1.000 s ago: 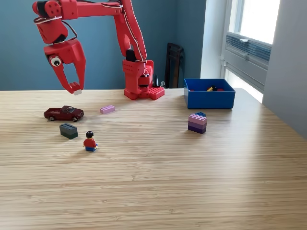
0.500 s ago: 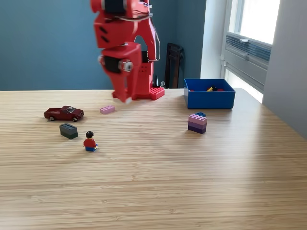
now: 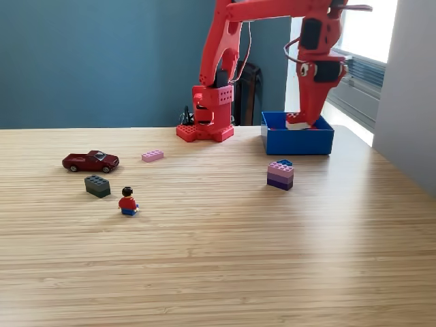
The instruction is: Grasp a lego block and put it in the bin.
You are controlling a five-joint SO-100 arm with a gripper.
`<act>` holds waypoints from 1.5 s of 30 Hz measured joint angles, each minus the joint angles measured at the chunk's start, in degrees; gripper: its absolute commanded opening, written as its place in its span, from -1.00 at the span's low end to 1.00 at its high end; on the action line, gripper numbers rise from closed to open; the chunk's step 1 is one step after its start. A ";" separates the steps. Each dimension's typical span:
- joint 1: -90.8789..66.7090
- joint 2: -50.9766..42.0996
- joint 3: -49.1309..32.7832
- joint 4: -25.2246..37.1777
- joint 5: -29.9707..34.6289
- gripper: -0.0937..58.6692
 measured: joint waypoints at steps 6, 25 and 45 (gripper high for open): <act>-9.76 0.00 -0.97 0.00 -2.81 -1.00; -26.37 0.00 8.61 0.00 -4.48 -1.00; -26.37 0.00 4.48 0.79 -9.40 -0.61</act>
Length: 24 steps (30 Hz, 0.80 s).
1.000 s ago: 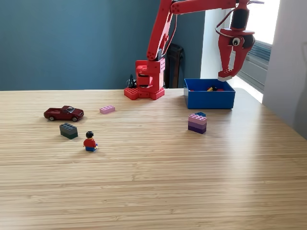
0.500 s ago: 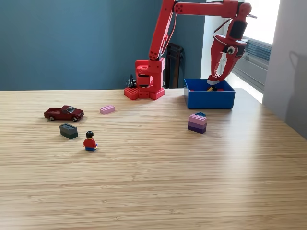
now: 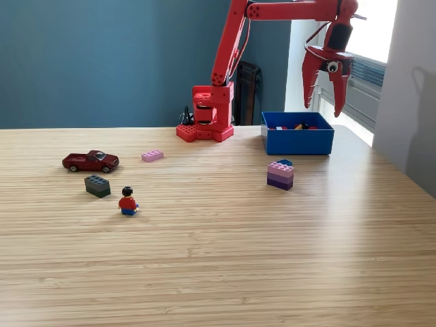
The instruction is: Grasp a lego block and put it in the bin.
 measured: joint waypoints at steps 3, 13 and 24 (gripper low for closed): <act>1.32 0.00 -1.85 0.00 0.00 -0.99; 17.49 0.00 -8.61 0.09 -0.97 -0.99; 40.17 0.00 -10.02 0.09 -2.81 -1.00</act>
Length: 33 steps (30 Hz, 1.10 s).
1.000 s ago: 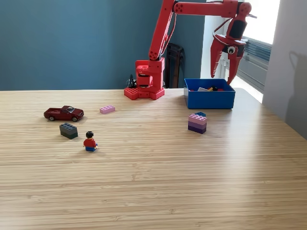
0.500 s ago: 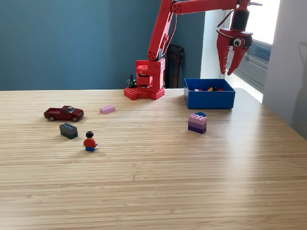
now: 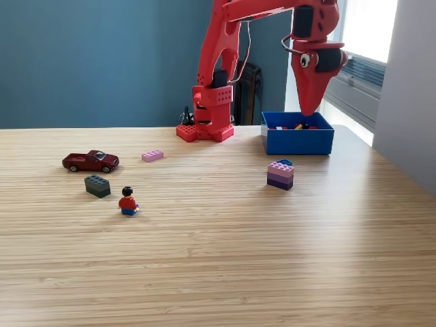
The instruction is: Grasp a lego block and put it in the bin.
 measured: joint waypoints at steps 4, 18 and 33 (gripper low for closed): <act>4.92 0.00 0.00 0.00 0.00 -1.00; 9.76 0.00 0.00 0.00 -1.05 -1.00; 9.67 0.00 0.00 0.00 -0.53 -1.00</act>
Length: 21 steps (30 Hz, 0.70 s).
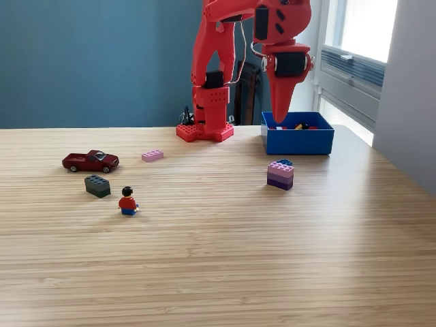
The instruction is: Grasp a lego block and put it in the bin.
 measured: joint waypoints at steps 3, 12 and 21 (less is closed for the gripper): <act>0.00 0.00 0.00 0.00 0.00 -1.00; 0.00 0.00 0.00 0.00 -0.09 -1.00; 4.66 0.00 -3.96 0.00 -0.97 -1.00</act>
